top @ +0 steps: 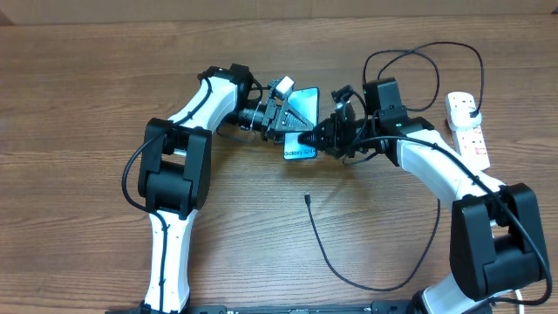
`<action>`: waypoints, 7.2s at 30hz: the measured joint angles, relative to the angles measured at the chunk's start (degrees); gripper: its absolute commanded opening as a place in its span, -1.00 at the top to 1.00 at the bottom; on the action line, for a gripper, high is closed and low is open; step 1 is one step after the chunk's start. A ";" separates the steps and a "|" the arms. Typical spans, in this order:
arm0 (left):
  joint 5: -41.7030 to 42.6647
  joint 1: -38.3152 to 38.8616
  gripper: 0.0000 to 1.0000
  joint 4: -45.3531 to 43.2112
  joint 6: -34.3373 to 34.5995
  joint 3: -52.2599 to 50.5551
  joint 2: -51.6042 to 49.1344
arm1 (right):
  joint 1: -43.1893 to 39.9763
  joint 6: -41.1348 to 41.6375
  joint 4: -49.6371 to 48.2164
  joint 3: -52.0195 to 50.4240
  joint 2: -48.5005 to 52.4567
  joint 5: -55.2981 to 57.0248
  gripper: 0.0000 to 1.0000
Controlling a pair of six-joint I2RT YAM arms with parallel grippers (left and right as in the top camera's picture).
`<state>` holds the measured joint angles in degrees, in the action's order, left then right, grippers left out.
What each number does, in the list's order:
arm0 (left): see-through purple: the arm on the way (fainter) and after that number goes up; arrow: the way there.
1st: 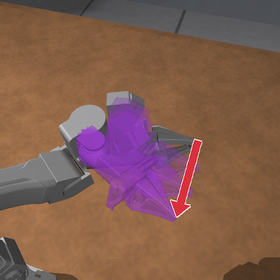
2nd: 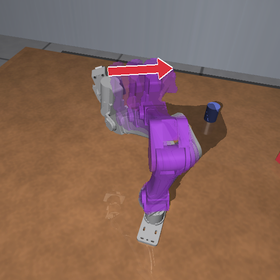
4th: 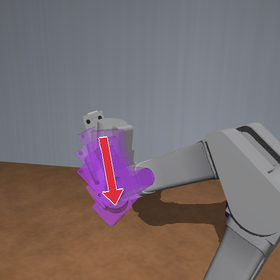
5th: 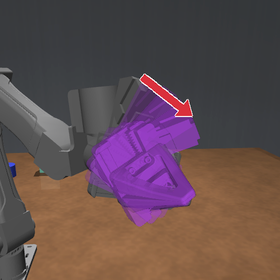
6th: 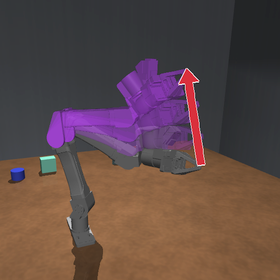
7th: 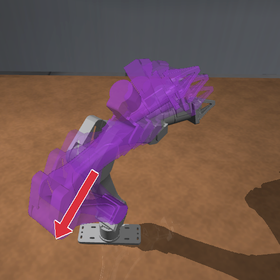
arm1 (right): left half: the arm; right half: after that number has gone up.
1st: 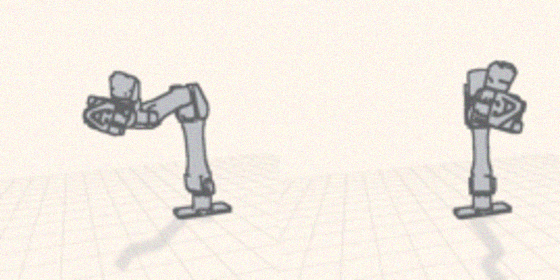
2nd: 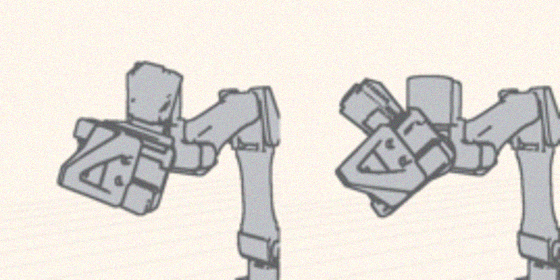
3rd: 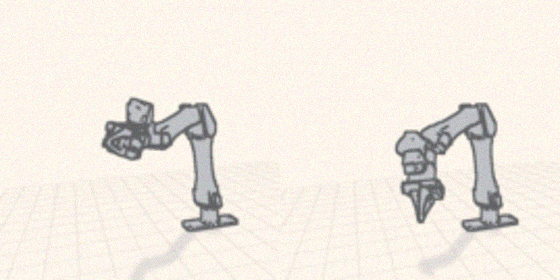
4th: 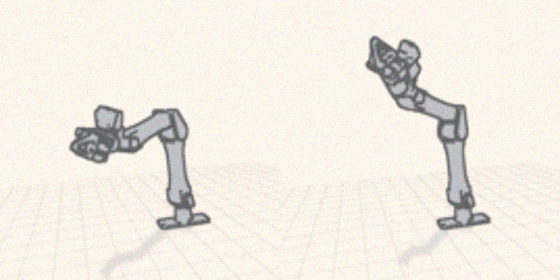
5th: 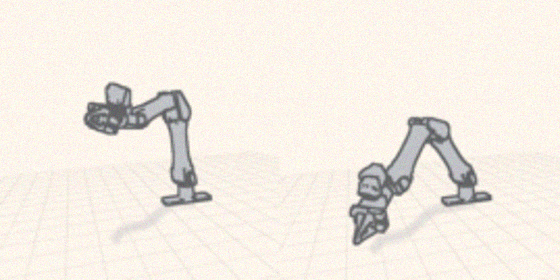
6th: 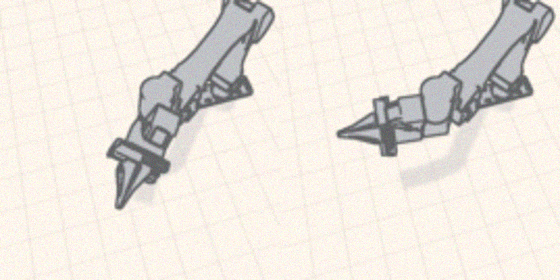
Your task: Plug charger to phone and switch on socket
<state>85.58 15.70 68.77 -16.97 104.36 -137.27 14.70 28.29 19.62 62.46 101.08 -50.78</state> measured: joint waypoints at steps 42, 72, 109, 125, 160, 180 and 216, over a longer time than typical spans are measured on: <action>1.07 -2.47 0.92 1.29 3.10 11.23 1.75 | -1.66 3.58 -13.14 1.05 0.00 -15.19 0.28; -49.66 -2.93 0.92 1.55 29.09 12.15 4.39 | 25.00 -4.96 24.61 -7.58 -1.42 53.53 0.38; -49.68 -2.93 0.92 2.19 29.09 12.15 4.39 | 12.59 5.73 15.30 -8.44 -1.03 55.41 0.62; -49.53 -2.93 0.91 2.19 30.40 12.15 4.39 | 11.89 6.99 15.08 -7.98 -0.46 56.52 0.93; -26.67 -6.64 0.91 -5.38 27.78 11.50 31.65 | -3.02 -29.05 14.25 -3.63 -15.63 -31.58 0.92; -29.66 -8.46 0.92 -53.18 54.60 -33.29 54.38 | 0.81 -22.69 12.76 -3.63 -15.63 -30.84 0.92; -17.75 -4.81 0.91 -82.29 79.89 -37.38 42.95 | 1.20 -2.82 0.11 -3.54 -15.74 -26.97 0.93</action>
<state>67.83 10.90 -13.52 62.92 66.98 -94.32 15.90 25.47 19.73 58.92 85.34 -77.76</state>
